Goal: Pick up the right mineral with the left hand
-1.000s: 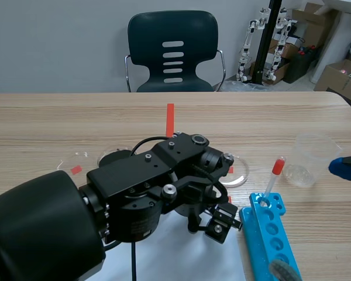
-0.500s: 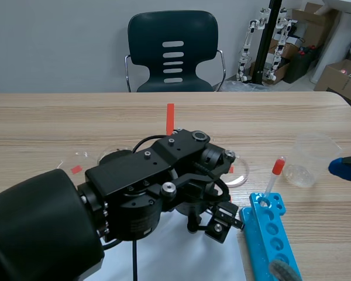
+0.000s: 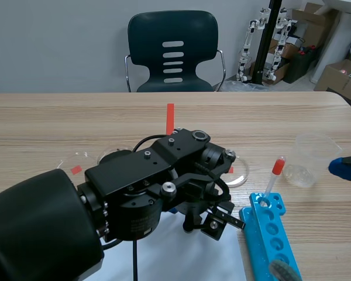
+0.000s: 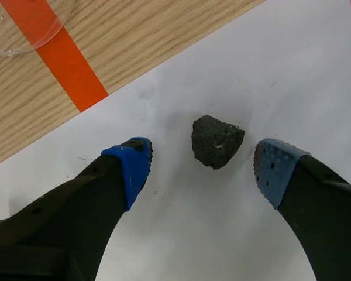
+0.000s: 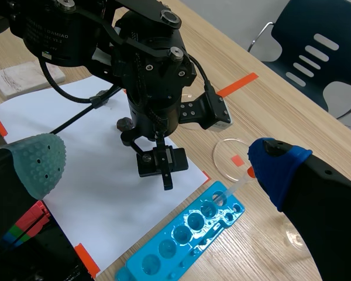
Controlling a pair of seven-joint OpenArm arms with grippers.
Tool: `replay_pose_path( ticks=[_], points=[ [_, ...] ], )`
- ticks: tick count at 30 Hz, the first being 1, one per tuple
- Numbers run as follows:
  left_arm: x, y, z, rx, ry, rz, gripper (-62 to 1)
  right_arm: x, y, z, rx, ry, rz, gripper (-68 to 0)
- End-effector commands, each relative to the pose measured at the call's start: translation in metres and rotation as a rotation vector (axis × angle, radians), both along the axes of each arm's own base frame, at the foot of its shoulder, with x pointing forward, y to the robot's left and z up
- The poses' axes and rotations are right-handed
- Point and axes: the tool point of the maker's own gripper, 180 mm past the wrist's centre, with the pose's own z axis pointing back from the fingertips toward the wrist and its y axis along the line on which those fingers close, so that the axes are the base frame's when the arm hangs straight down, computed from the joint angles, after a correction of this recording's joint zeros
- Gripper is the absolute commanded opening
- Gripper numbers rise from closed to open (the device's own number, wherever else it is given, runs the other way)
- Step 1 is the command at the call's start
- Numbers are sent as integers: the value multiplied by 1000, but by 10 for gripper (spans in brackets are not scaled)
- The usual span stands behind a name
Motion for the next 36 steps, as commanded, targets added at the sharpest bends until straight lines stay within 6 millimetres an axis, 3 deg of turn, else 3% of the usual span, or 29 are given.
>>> replay_pose_path(
  ticks=[1, 36],
  points=[
    [0, -20, 11, -49, -8, -14, -222, 1, 3, 6, 21, -15, 13, 4],
    [0, -26, 12, -74, -10, -44, -222, 1, 3, 5, 19, -13, 12, 4]
  ],
)
